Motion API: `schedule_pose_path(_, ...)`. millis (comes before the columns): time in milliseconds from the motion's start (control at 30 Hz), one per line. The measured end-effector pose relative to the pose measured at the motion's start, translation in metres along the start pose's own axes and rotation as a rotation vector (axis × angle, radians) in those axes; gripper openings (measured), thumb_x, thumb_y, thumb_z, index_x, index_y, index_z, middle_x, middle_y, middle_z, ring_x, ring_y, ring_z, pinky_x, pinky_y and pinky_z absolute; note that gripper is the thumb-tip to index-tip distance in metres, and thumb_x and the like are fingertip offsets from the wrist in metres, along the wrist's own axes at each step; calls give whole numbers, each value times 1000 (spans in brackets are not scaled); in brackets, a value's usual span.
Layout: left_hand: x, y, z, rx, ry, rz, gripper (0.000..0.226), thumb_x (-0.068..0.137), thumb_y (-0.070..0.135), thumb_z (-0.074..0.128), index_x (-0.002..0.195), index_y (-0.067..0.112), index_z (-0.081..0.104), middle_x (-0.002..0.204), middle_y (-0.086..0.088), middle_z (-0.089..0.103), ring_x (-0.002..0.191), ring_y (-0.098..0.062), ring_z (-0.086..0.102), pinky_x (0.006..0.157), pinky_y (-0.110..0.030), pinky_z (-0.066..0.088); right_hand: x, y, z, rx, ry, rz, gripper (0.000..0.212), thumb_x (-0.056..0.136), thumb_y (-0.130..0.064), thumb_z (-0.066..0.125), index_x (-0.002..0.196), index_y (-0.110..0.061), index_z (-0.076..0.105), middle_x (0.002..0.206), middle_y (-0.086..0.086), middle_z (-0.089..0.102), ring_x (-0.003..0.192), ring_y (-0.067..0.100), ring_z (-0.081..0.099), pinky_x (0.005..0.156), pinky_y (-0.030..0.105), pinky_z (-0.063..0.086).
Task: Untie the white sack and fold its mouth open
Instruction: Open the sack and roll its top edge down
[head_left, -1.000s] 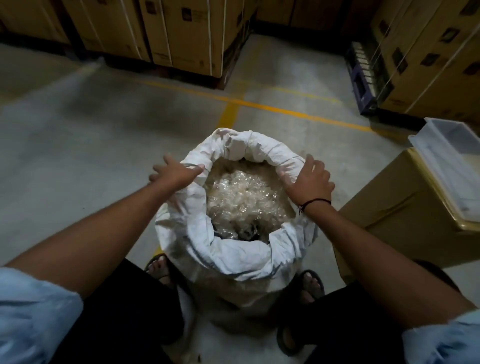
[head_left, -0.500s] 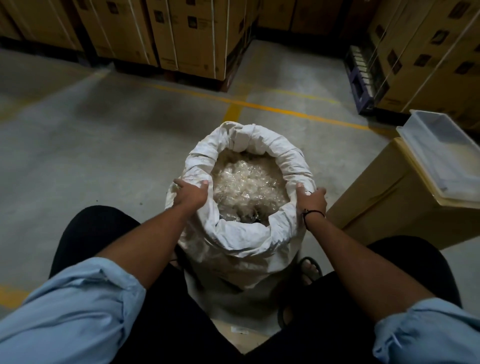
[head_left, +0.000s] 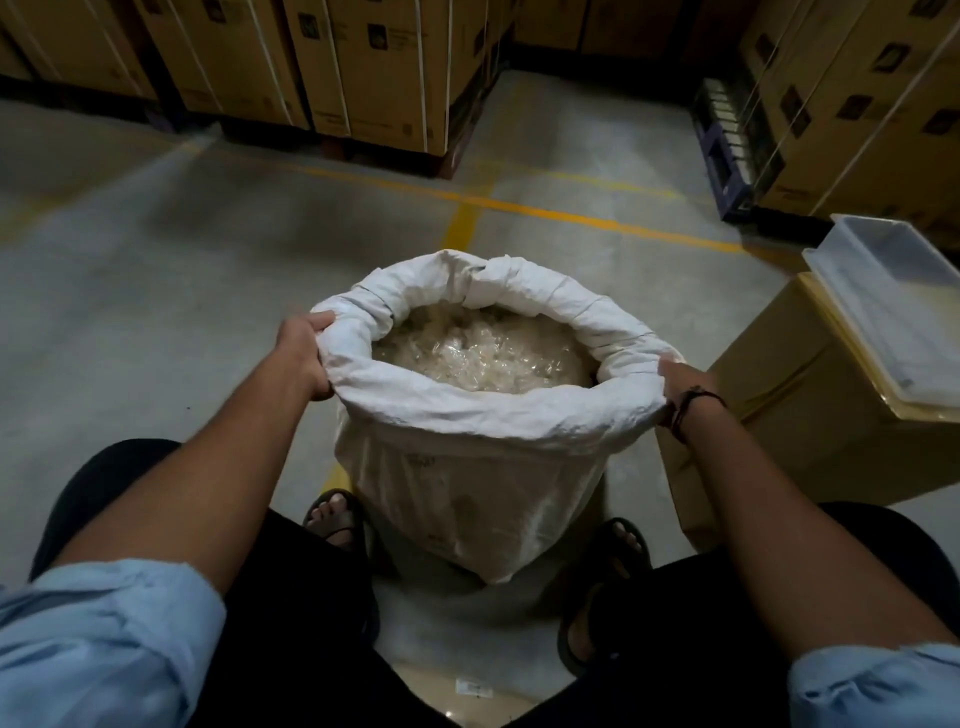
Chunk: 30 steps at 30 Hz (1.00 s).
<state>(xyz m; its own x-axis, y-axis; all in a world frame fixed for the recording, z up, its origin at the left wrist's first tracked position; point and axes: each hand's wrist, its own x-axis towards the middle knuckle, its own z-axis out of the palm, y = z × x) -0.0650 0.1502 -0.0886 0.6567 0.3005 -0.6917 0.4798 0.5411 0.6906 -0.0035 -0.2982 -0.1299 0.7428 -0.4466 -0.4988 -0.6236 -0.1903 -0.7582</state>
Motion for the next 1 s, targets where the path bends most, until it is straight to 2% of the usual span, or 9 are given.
schedule_pose_path(167,-10,-3,21,-61,60,-33,41,87,28,60,123,9,61,114,-14,68,101,-35,66,94,-44,53,-66,-28,28,-589,373,-726,87,85,-56,61,151,-11,26,152,17,36,139,37,35,112,51,31)
schedule_pose_path(267,-13,-13,30,-103,110,-15,41,86,29,63,122,11,62,114,-10,68,98,-32,67,96,-42,54,-118,-26,66,-703,89,-1230,95,79,-73,54,149,-11,34,140,14,49,128,32,45,109,48,36)
schedule_pose_path(400,-18,-15,34,-185,171,-19,37,85,31,63,119,15,63,112,-6,68,98,-31,66,100,-42,51,-163,25,119,-1129,-273,-1208,135,59,-94,55,157,-21,-2,159,12,28,141,33,35,114,56,28)
schedule_pose_path(500,-17,-20,30,-215,197,-22,39,82,28,63,118,14,66,110,-7,69,95,-30,68,98,-42,53,-146,55,136,-1100,-343,-923,144,58,-68,81,156,-21,-15,153,19,36,130,39,49,106,49,44)
schedule_pose_path(567,-15,-24,25,-250,202,-30,42,78,27,64,118,15,68,111,-7,71,96,-32,69,98,-43,53,-132,53,132,-1036,-260,-803,128,66,-45,83,156,-12,-3,128,20,59,109,39,62,91,44,53)
schedule_pose_path(733,-13,-8,24,-294,94,-67,44,83,24,60,123,7,63,116,-14,68,100,-35,68,86,-45,55,-115,44,117,-1264,73,-1320,73,60,-28,80,126,-4,59,79,13,66,58,34,63,53,36,47)
schedule_pose_path(867,-15,-2,39,329,202,113,79,84,44,70,148,13,37,143,-20,52,122,-39,57,94,-51,52,-104,40,108,-1191,228,-1477,53,72,-16,71,122,-5,62,82,12,66,55,33,63,45,33,46)
schedule_pose_path(933,-20,-15,42,1047,371,622,108,76,64,71,158,23,14,161,-17,24,143,-40,32,113,-54,35,-97,29,99,-1104,347,-1548,47,80,-14,67,126,-6,61,89,11,68,60,32,65,44,33,46)
schedule_pose_path(1000,-38,-20,49,1489,53,1240,107,75,71,67,159,32,15,167,-7,14,152,-32,15,121,-54,22,-95,20,92,-1002,438,-1645,42,86,-11,62,128,-7,61,99,10,70,70,32,67,47,35,50)
